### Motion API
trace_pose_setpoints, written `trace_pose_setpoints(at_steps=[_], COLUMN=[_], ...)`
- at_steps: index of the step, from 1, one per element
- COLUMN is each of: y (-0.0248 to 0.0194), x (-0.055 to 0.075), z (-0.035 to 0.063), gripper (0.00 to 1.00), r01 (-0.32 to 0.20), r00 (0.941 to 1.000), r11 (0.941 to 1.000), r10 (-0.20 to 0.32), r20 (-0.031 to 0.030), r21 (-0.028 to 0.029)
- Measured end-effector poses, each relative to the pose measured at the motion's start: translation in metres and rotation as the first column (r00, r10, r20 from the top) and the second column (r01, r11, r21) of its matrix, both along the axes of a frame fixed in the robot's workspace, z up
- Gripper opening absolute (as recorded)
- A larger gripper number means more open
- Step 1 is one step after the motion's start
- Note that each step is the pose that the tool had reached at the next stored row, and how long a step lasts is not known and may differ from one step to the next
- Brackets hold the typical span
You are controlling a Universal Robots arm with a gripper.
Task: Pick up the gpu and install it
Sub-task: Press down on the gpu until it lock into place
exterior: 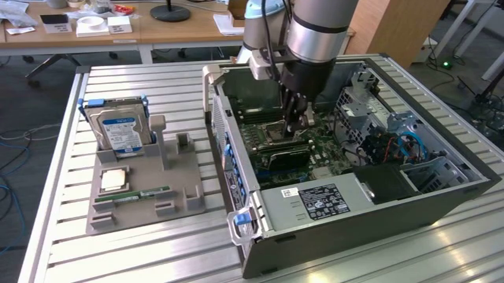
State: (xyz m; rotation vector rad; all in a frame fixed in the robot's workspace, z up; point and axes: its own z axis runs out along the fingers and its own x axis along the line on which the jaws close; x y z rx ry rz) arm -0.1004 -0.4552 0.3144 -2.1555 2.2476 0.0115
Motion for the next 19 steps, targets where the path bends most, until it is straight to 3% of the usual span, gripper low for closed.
trace_pose_setpoints(at_steps=[11,19], y=[0.0010,0.0010], x=[0.000,0.000], z=[0.0279,0.0292], gripper=[0.11,0.11], r01=[0.001,0.001], r00=[1.0000,1.0000], r11=[1.0000,1.0000], r10=[-0.001,-0.001], r20=[0.0000,0.0000], r21=[-0.0007,-0.0011])
